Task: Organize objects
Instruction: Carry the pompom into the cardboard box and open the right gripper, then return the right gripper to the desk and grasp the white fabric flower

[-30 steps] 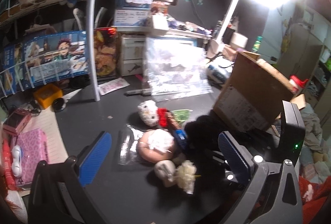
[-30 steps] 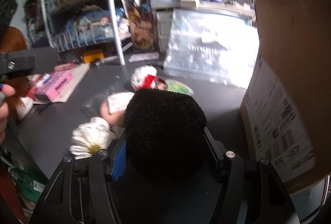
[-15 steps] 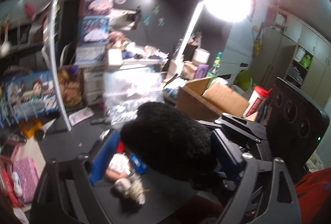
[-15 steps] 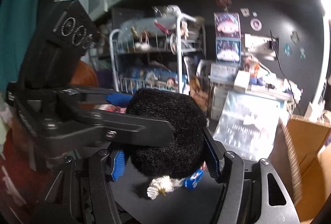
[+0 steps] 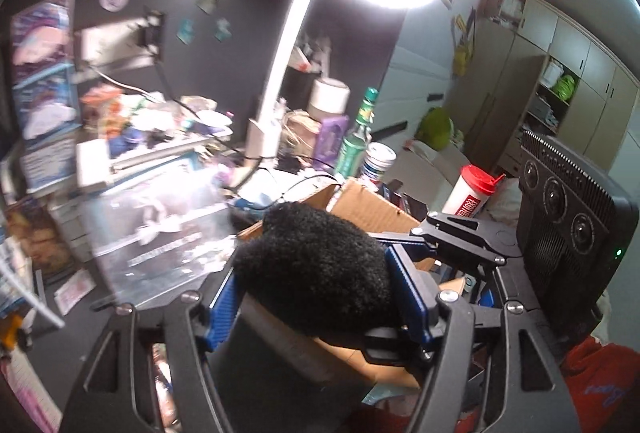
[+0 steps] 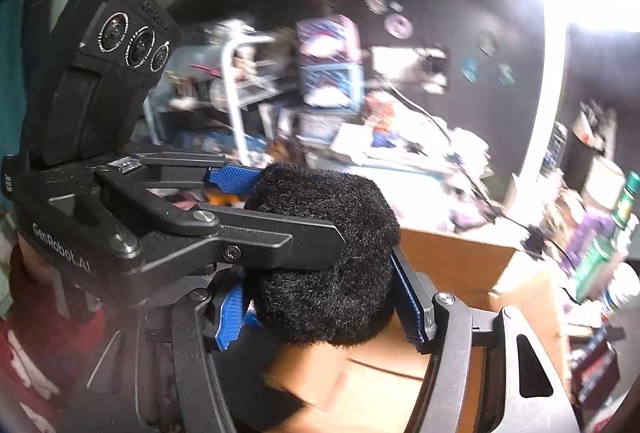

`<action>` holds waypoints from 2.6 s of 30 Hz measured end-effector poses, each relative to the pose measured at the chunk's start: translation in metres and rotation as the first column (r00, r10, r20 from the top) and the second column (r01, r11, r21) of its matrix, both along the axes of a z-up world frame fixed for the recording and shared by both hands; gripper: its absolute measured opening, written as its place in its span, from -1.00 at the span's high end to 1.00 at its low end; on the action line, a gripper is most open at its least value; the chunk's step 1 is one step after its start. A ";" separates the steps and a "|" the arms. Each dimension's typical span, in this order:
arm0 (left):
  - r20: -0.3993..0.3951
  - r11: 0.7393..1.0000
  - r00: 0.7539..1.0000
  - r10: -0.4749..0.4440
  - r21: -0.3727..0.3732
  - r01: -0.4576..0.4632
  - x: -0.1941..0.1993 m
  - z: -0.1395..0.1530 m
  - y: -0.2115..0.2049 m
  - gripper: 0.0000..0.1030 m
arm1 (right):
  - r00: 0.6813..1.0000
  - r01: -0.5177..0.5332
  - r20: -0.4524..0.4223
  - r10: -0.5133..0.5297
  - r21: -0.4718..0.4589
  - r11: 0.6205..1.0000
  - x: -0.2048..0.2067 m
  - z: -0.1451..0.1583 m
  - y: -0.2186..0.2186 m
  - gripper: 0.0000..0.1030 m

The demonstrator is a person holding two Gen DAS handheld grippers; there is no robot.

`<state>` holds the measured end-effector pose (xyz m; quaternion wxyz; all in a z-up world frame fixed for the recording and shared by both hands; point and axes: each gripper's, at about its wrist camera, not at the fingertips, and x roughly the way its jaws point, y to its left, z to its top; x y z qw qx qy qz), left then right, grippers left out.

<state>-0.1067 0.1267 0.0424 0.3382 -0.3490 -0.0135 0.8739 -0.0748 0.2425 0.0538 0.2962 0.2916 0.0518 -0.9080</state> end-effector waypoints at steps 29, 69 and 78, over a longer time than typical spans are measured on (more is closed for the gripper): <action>-0.089 0.966 0.963 0.253 -0.022 -0.256 0.027 0.003 -0.088 -0.81 | 0.994 -0.114 0.005 0.114 -0.006 0.994 0.018 0.000 -0.036 -0.45; 0.096 0.910 0.905 0.415 -0.019 -0.415 0.087 -0.136 -0.225 -0.86 | 0.903 -0.351 0.289 0.317 0.073 0.933 0.020 -0.177 -0.184 0.48; 0.101 0.931 0.925 0.365 -0.010 -0.366 0.091 -0.130 -0.208 -0.86 | 0.912 -0.348 0.253 0.323 0.060 0.935 0.027 -0.158 -0.171 0.50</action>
